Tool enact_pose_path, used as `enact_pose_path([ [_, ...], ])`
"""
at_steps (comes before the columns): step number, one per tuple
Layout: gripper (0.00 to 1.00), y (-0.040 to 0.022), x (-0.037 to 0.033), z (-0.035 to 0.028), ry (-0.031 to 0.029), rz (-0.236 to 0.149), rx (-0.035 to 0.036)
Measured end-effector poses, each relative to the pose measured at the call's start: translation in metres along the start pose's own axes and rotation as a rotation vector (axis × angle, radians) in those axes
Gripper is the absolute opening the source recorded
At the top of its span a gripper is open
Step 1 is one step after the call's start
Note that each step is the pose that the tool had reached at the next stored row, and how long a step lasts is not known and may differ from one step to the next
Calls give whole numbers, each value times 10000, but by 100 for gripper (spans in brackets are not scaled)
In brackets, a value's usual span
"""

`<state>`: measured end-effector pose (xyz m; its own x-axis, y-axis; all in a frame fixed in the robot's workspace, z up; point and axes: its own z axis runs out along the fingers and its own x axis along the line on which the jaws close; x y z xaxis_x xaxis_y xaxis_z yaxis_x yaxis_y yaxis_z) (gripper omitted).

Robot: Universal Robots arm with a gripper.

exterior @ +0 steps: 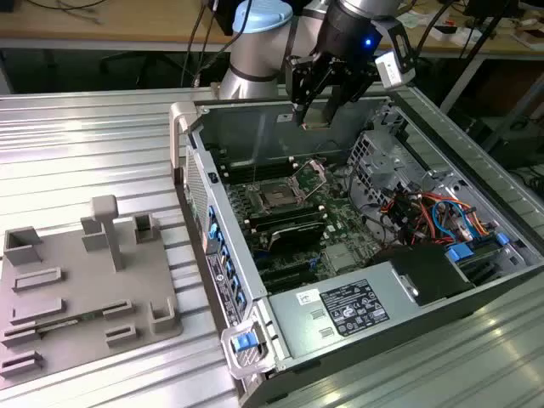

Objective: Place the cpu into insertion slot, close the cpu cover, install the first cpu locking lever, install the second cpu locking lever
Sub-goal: 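Place the cpu into insertion slot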

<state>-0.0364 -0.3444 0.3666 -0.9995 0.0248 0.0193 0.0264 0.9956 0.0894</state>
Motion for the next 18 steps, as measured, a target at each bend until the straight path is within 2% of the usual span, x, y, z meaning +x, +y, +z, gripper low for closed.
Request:
enact_pose_path([
  [15,55,0,0,0,-1,16,1],
  [18,55,0,0,2,-24,279,-3],
])
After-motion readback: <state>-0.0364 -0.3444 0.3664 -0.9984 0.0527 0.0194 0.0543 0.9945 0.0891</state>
